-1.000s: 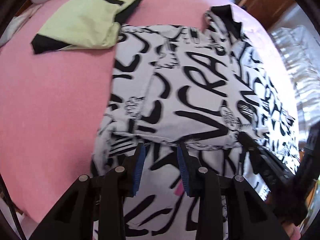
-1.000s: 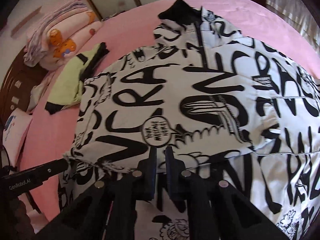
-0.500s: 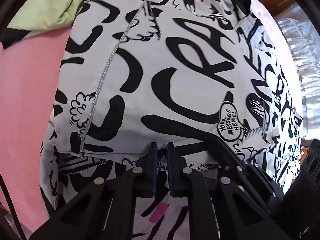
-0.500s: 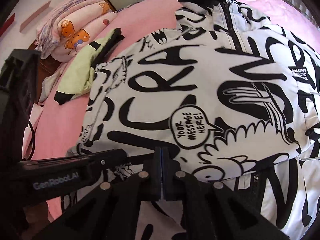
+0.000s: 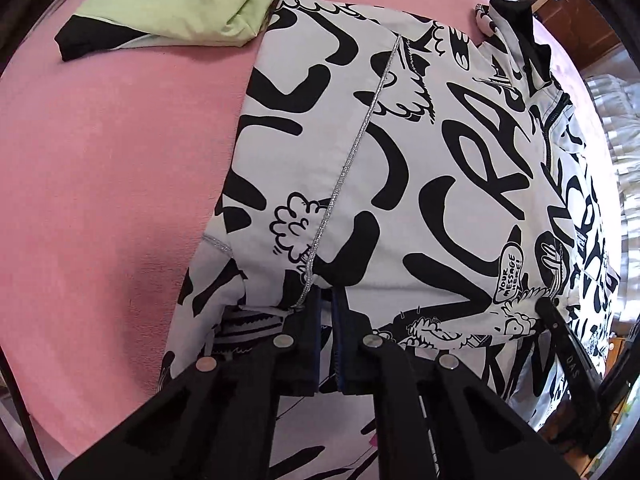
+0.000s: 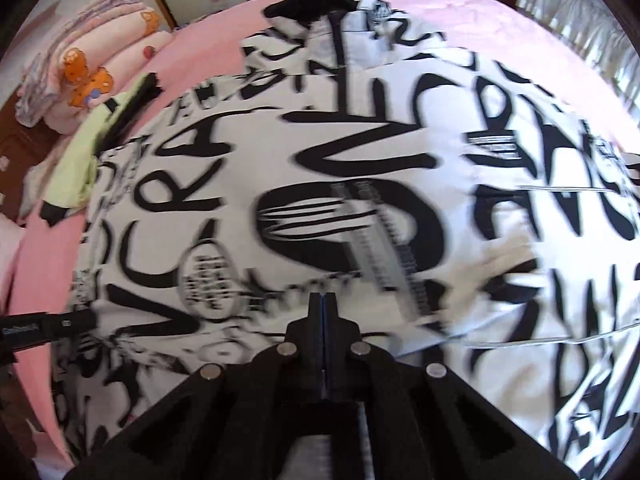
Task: Fold large clothes
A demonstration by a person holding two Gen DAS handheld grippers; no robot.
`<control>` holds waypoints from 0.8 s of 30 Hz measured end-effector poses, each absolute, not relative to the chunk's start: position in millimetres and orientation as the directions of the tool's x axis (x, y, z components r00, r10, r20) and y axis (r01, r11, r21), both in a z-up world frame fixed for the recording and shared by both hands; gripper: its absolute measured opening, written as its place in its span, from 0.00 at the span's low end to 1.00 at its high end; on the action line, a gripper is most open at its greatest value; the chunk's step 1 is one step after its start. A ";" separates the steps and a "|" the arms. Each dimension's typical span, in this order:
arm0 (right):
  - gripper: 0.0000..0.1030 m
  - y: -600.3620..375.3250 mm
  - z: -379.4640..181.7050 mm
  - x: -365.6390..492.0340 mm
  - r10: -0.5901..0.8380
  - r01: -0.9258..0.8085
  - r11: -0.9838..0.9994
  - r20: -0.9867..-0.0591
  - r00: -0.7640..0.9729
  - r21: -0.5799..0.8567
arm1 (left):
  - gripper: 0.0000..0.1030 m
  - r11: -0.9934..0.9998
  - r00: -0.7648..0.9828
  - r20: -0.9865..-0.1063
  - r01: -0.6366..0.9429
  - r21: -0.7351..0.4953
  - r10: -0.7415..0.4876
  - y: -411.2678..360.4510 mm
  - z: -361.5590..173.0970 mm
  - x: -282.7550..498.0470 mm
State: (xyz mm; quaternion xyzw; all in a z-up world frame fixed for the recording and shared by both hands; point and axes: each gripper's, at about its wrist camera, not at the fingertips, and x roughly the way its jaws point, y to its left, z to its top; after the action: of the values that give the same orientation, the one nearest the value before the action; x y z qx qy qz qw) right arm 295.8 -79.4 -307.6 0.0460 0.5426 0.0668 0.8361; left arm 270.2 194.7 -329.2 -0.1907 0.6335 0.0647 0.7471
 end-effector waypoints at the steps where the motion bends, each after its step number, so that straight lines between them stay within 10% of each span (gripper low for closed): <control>1: 0.00 -88.1 -307.6 295.9 0.149 -0.040 0.989 -0.902 0.406 0.145 | 0.05 0.921 0.189 -0.972 -0.336 -0.195 -0.137 196.9 -328.3 270.3; 12: 0.00 -142.9 -289.2 296.0 0.067 0.092 0.989 -0.899 0.434 0.119 | 0.04 0.963 0.252 -0.968 -0.261 -0.070 -0.002 172.8 -284.3 275.2; 24: 0.00 -63.5 -266.6 345.7 0.451 -0.082 0.877 -0.755 0.477 0.473 | 0.05 0.981 0.351 -0.928 -0.095 -0.167 -0.124 160.4 -279.2 373.9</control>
State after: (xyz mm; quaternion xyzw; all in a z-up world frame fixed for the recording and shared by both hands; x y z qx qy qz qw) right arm 345.7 -63.5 -266.6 0.1897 0.4861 0.1589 0.8381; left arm 373.9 160.4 -279.2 -0.0962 0.5696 -0.0087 0.8162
